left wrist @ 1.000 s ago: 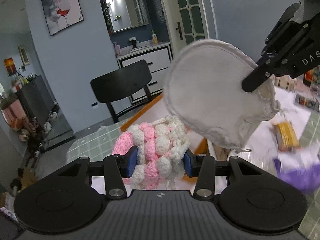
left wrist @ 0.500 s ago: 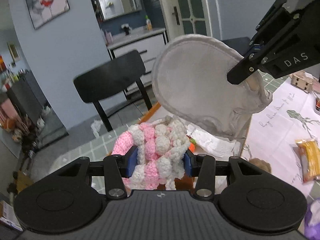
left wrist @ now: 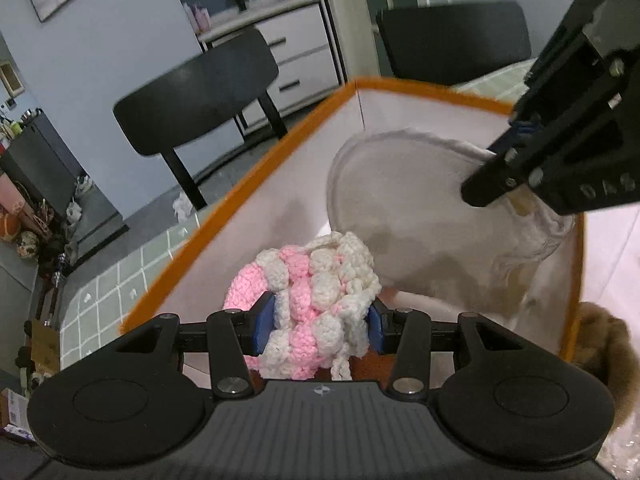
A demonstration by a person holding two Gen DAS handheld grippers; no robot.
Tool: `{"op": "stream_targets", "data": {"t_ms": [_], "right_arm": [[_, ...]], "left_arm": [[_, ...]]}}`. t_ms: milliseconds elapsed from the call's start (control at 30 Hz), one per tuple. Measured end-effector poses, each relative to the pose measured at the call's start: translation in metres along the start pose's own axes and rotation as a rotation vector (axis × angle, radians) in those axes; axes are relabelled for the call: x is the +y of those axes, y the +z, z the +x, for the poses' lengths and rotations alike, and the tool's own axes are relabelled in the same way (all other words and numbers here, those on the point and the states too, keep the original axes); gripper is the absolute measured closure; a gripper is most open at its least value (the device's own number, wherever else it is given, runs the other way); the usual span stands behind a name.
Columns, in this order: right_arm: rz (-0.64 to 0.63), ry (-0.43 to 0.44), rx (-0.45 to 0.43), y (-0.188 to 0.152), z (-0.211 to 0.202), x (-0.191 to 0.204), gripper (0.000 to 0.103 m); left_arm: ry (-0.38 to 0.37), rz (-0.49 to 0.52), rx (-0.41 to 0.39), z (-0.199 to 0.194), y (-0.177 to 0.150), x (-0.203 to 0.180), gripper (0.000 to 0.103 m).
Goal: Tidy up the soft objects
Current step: 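Open both tools to drop the crocheted item and slipper into the box, then withdraw both tools from the box back toward the table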
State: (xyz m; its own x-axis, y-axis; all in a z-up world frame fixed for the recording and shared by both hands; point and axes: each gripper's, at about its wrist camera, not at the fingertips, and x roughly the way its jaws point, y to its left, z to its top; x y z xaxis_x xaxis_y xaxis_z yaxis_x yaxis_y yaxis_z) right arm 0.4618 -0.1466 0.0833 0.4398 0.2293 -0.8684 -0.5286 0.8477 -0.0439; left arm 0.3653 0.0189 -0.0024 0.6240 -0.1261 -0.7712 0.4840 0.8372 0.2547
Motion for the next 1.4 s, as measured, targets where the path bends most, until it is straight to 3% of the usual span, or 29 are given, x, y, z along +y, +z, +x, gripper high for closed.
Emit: {"op": "stream_targets", "data": {"t_ms": [300, 533, 700, 1100, 1400], "right_arm": [[-0.022, -0.088, 0.079, -0.018, 0.044, -0.013, 0.099], [-0.029, -0.137, 0.070, -0.022, 0.047, -0.012, 0.081], [-0.022, -0.172, 0.027, -0.022, 0.032, -0.011, 0.071], [-0.028, -0.210, -0.015, -0.022, -0.012, -0.005, 0.070], [-0.070, -0.230, -0.060, -0.022, -0.064, 0.021, 0.070]], "left_arm": [[0.008, 0.004, 0.060, 0.007, 0.002, -0.007, 0.045], [0.026, 0.030, 0.065, 0.009, 0.008, -0.011, 0.039], [0.030, 0.027, 0.035, -0.001, 0.014, -0.015, 0.039], [0.054, 0.040, -0.009, -0.041, 0.023, -0.021, 0.039], [0.095, 0.044, -0.063, -0.095, 0.029, -0.021, 0.039]]}}
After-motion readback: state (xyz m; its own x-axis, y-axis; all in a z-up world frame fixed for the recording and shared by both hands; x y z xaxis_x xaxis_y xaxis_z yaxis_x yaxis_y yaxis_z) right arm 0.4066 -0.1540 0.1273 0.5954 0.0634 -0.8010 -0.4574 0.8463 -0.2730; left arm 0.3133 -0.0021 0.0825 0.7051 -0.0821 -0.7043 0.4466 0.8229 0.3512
